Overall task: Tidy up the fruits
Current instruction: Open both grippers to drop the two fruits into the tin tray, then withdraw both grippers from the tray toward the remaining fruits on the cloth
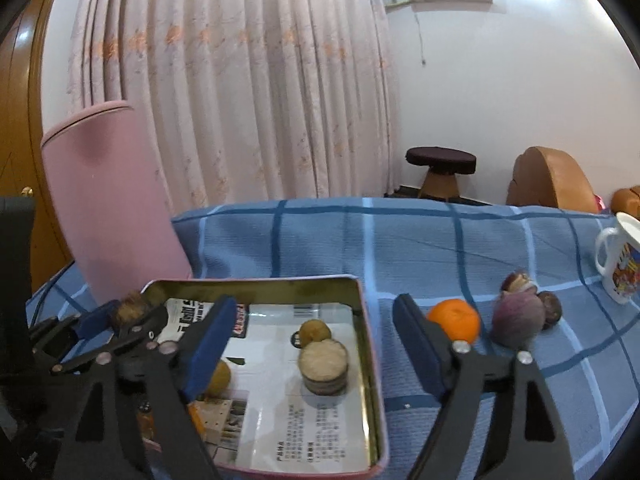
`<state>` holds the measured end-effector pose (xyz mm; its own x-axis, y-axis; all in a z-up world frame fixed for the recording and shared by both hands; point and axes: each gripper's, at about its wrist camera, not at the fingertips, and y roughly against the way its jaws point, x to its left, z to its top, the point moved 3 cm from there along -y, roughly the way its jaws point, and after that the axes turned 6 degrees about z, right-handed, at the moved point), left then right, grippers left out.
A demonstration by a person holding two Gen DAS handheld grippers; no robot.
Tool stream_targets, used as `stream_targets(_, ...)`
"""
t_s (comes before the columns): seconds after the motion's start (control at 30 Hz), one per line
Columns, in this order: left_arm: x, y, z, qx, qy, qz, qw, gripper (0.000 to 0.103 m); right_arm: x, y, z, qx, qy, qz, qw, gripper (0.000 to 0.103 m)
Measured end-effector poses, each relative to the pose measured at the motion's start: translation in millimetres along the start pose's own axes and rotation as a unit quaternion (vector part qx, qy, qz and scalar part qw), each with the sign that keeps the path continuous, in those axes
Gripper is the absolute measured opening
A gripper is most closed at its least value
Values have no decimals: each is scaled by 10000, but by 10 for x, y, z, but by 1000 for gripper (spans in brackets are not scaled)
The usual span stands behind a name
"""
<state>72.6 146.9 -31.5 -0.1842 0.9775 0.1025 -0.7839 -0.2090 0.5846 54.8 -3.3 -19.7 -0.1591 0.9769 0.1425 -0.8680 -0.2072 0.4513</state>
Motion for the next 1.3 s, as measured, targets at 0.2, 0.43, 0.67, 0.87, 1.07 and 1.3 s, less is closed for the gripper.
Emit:
stream_targets(0.2,-36,62,-8,-135,-94,77,9998,70,-68,41,-5,12,-107,-21,9999,87)
stream_targets(0.43,-65,90,-13,-168,-115,102,9997,70,-95,64,-14,13,-122,-33,9999,88)
stream_targets(0.67,-72,101,-16,-183,-112,91,9997,70,-119,85,-17,6,-133,-36,9999,88)
stream_targets(0.87,-68,118,-22,-229,-94,82,9997,70,-145,96,-12,5,-139,-97,9999,88)
stream_targets(1.07,-57,147,-27,-267,-18,9,9996,70,-211,120,-5,4,-159,-212,9996,88)
stream_targets(1.3,-42,166,-19,-322,43,-41,9995,70,-212,162,1,-67,0,-345,9994,88)
